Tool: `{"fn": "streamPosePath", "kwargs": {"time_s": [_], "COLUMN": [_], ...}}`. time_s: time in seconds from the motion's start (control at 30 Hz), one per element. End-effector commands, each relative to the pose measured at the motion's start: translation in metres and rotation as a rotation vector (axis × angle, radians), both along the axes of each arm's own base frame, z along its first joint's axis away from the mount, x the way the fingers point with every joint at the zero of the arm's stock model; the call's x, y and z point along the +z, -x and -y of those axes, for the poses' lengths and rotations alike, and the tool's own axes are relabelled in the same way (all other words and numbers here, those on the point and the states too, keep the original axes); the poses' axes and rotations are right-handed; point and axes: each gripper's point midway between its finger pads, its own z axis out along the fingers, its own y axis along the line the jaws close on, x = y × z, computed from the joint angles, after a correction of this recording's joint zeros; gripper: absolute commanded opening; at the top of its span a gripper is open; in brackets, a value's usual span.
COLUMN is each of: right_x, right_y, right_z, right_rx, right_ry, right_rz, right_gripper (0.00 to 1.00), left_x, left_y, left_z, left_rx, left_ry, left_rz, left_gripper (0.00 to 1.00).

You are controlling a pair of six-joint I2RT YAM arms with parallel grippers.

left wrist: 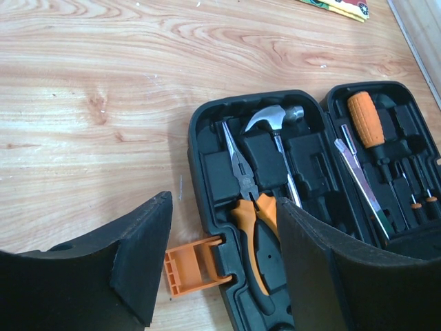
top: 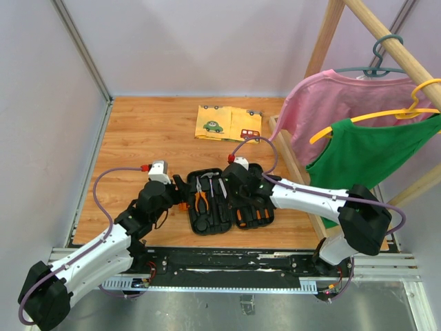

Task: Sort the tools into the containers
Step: Place the utility knife in the storage box.

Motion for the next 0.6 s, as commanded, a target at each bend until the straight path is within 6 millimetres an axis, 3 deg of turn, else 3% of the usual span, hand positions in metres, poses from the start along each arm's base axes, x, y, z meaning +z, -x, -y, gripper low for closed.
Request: {"fn": "streamPosePath", "kwargs": {"time_s": [0.0,0.57], "right_x": [-0.002,-0.025], "right_y": [0.009,0.016], "right_z": [0.000,-0.013], "right_rx": [-0.075,-0.094], "right_ry": [-0.015,-0.005], "right_rz": [-0.013,-0.083], "right_gripper": [0.06,0.06], "left_x": [0.006,0.006], "left_y": [-0.004,-0.004], "left_z": [-0.001,0.001], "left_rx": [0.006,-0.001], "left_ry": [0.008,0.008], "left_rz": [0.031,0.029], "left_gripper": [0.66,0.66]}}
